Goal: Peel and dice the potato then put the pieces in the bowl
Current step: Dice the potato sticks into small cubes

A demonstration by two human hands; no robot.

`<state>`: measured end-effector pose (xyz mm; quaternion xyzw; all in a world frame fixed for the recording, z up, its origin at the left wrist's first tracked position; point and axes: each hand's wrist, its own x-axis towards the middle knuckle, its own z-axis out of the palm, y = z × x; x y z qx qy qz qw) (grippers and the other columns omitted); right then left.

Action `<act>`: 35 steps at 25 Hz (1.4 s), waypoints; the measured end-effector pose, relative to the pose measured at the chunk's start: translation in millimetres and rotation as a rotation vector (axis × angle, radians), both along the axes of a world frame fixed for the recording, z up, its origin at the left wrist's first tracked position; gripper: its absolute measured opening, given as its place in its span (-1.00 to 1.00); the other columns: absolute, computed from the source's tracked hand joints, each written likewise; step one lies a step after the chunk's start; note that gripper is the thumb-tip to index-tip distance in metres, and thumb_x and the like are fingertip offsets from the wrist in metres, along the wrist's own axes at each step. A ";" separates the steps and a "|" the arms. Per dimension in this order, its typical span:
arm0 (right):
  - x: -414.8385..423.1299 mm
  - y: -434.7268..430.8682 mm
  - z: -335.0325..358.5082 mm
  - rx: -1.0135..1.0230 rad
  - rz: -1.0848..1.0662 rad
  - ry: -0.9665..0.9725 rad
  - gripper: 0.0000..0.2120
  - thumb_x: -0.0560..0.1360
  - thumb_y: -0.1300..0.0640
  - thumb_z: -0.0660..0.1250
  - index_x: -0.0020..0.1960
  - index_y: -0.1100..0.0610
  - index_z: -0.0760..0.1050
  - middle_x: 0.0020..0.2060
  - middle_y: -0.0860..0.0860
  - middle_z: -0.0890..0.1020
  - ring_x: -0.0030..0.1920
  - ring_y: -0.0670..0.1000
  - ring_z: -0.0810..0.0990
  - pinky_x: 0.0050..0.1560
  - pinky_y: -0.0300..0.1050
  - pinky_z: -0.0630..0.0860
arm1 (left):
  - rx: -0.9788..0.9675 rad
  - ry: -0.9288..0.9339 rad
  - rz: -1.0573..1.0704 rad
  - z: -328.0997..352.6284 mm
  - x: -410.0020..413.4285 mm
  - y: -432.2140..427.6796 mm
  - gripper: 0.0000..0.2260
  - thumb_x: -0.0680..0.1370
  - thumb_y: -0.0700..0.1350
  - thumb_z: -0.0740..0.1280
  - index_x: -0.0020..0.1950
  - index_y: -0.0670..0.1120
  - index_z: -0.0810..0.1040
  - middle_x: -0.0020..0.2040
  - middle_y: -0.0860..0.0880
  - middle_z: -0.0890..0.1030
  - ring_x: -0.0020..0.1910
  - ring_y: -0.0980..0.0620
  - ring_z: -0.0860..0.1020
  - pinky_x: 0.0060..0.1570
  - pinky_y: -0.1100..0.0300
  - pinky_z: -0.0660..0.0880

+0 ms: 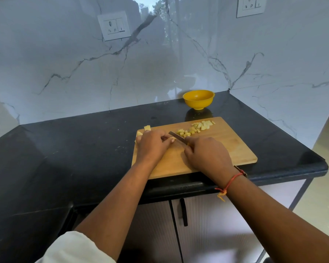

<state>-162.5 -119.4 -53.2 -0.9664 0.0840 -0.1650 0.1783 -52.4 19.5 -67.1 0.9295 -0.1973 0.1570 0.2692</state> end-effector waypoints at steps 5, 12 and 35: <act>3.5 1.9 2.5 -0.032 0.020 0.046 -0.65 0.65 -0.07 0.15 0.41 -0.14 0.45 -0.26 -0.10 0.48 -0.23 -0.07 0.52 -0.16 -0.10 0.60 | -0.025 0.025 0.001 -1.1 0.3 1.9 -0.84 0.57 0.06 0.39 0.11 0.13 0.68 0.08 0.15 0.68 0.22 0.05 0.50 0.31 -0.10 0.27; 17.9 6.9 6.8 -0.115 0.000 0.173 -0.61 0.66 0.04 0.14 0.46 -0.17 0.40 -0.03 0.01 0.57 -0.03 0.02 0.58 -0.01 -0.04 0.59 | -0.052 0.038 -0.030 -0.7 2.2 3.2 -0.85 0.54 0.05 0.43 0.08 0.09 0.70 0.09 0.14 0.68 0.20 0.06 0.52 0.28 -0.07 0.31; -5.4 -9.0 12.5 -0.112 0.000 0.166 -0.57 0.67 0.03 0.06 0.50 -0.22 0.32 -0.07 0.00 0.55 -0.11 0.03 0.55 -0.13 -0.06 0.56 | -0.112 -0.014 0.029 -3.2 3.0 2.8 -0.91 0.49 0.06 0.48 -0.05 0.09 0.70 -0.03 0.13 0.68 0.21 0.02 0.47 0.28 -0.09 0.30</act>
